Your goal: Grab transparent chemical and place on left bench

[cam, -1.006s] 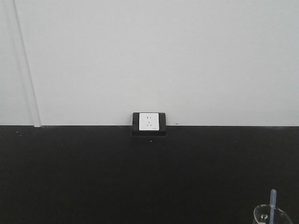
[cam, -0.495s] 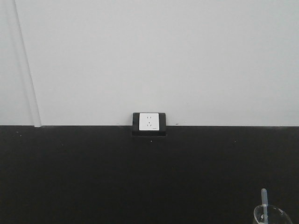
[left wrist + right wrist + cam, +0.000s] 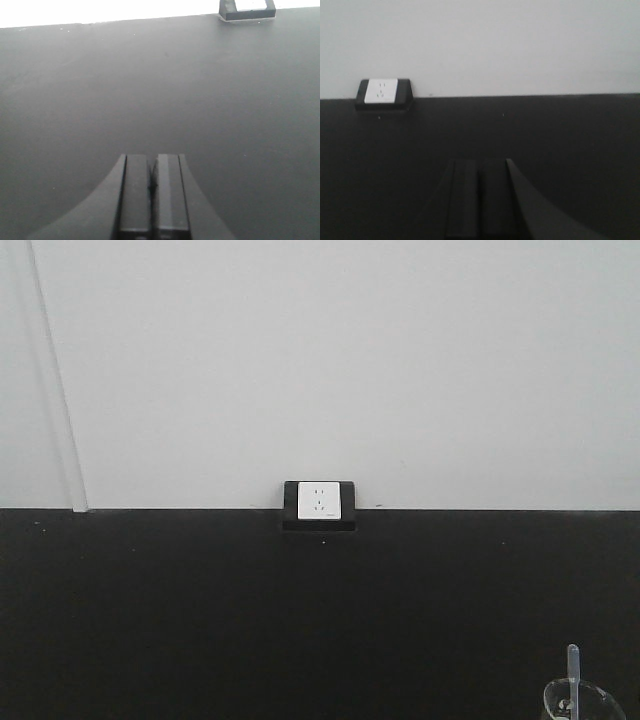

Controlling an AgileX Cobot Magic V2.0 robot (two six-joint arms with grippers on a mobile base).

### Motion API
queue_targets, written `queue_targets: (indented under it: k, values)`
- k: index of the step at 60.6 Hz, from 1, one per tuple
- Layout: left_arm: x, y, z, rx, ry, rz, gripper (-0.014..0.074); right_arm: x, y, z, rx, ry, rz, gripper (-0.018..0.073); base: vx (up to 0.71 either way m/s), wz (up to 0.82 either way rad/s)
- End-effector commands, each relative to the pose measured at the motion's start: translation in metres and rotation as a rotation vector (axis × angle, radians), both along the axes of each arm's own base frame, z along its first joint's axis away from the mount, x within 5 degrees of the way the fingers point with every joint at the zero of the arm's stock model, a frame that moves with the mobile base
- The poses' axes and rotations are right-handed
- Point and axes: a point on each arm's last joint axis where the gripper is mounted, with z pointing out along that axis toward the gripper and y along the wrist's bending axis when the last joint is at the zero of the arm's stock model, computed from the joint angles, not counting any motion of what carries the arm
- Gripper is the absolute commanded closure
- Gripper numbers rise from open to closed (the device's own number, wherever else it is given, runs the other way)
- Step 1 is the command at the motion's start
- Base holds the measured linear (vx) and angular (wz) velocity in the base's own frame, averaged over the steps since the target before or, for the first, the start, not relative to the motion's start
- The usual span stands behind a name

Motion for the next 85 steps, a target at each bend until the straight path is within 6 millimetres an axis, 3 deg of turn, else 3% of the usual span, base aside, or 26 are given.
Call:
queue_targets:
  k: [1,10,12,19,27,38,60,76,85]
  values:
    - [-0.001,0.0,0.003,-0.014,-0.081,-0.001,0.06,0.015,0.0,0.013,0.002,-0.11,0.005,0.0442,0.0,0.0]
    - [-0.001,0.0,0.003,-0.014,-0.081,-0.001,0.06,0.031,0.0,0.003,0.004,-0.106,0.012,0.0253,0.0,0.0]
    - [-0.001,0.0,0.003,-0.014,-0.081,-0.001,0.06,0.036,0.0,0.001,0.001,-0.118,0.016,0.0167,0.0,0.0]
    - [-0.001,0.0,0.003,-0.014,-0.081,-0.001,0.06,0.046,0.001,-0.003,0.001,-0.162,0.024,0.0001,0.0,0.0]
    - [-0.001,0.0,0.003,-0.014,-0.081,-0.001,0.06,0.055,0.002,-0.002,0.041,-0.245,0.032,-0.0108,0.0,0.0]
    - [-0.001,0.0,0.003,-0.014,-0.081,-0.001,0.06,0.071,0.004,-0.008,0.061,-0.366,0.063,-0.0107,0.0,0.0]
    - [-0.001,0.0,0.003,-0.014,-0.081,-0.001,0.06,0.112,0.011,-0.079,0.11,-0.328,0.15,-0.0017,0.0,0.0]
    - [-0.001,0.0,0.003,-0.014,-0.081,-0.001,0.06,0.121,0.008,-0.114,0.132,-0.243,0.103,0.002,0.0,0.0]
    - [-0.001,0.0,0.003,-0.014,-0.081,-0.001,0.06,0.122,0.009,-0.119,0.084,-0.224,0.117,0.0089,0.0,0.0]
